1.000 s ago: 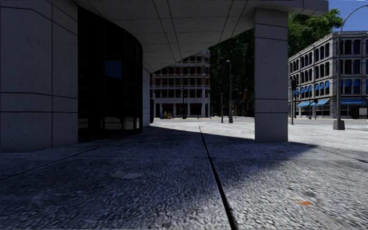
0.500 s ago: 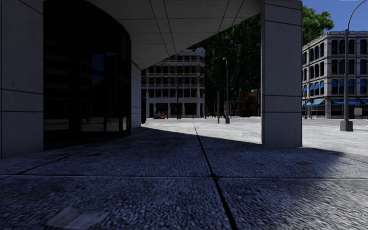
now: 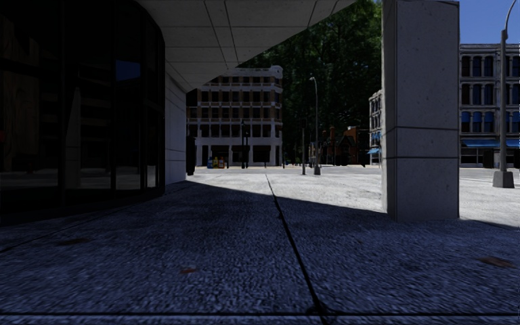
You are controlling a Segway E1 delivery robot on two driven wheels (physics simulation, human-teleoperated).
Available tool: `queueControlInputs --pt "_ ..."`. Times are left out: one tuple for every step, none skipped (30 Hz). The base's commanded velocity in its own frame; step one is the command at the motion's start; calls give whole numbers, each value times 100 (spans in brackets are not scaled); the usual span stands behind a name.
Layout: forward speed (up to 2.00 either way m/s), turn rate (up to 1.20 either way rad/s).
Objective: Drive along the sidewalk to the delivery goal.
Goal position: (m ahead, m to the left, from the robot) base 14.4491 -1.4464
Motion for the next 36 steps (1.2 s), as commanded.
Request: queueControlInputs --pt "200 -21" --pt "200 -21" --pt "200 -21" --pt "200 -21" --pt "200 -21" --pt "200 -21" --pt "200 -21" --pt "200 -21" --pt "200 -22" --pt "200 -22" --pt "200 -28" --pt "200 -30" --pt "200 -31" --pt "200 -31" --pt "200 -31" --pt "200 -31" --pt "200 -31" --pt "200 -31" --pt "200 -31" --pt "200 -31" --pt "200 -31" --pt "200 -31" --pt "200 -31" --pt "200 -31" --pt "200 -31" --pt "200 -31" --pt "200 -31" --pt "200 -31" --pt "200 -31" --pt "200 -31" --pt "200 -31" --pt "200 -31" --pt "200 -31" --pt "200 -31" --pt "200 -31" --pt "200 -31"
